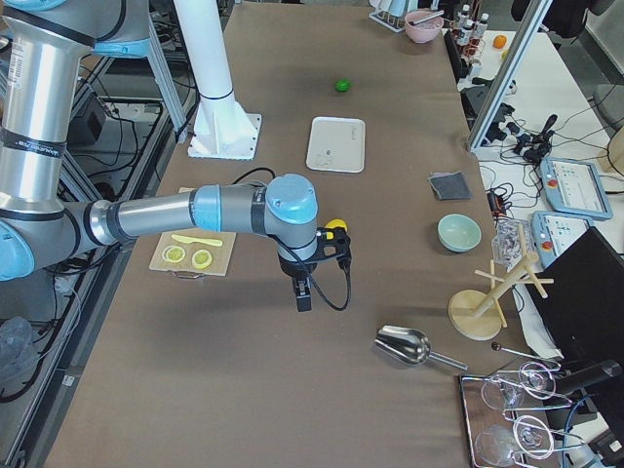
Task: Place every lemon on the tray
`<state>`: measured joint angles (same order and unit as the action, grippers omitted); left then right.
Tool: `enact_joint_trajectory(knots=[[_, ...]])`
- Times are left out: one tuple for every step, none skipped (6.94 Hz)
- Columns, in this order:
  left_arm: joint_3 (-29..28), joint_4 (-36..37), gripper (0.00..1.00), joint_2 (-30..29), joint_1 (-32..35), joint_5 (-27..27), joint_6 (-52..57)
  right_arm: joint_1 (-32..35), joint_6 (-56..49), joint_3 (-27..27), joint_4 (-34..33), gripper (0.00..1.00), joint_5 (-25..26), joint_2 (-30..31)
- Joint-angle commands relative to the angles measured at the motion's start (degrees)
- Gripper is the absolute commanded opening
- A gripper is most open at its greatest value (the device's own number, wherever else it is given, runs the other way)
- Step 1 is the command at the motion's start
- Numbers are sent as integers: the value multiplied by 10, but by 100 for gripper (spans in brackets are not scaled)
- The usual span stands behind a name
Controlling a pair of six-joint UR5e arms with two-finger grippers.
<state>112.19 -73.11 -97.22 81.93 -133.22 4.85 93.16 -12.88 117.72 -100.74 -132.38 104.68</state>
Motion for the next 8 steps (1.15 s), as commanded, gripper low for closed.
enact_joint_trajectory(knots=[[-3, -25, 99, -36, -2, -3, -1, 0, 7, 16, 1, 100, 2, -24], [-38, -112, 99, -63, -3, -2, -2, 0, 7, 11, 22, 100, 4, -26], [-65, -201, 99, -56, -3, -4, -5, 1, 8, 2, 40, 100, 0, -25], [-63, -226, 99, -59, -5, -5, -110, 1, 15, -3, 41, 100, -6, -25], [-67, -277, 99, -57, -22, -9, -159, 1, 20, -6, 41, 100, -8, -26], [-92, -339, 99, -50, -31, -9, -160, 7, 18, -7, 41, 100, -8, -22], [-104, -392, 100, -29, -54, -5, -159, 7, 18, -10, 52, 100, -6, -20], [-114, -433, 99, -8, -97, 18, -194, 8, 19, -15, 57, 100, -2, -14]])
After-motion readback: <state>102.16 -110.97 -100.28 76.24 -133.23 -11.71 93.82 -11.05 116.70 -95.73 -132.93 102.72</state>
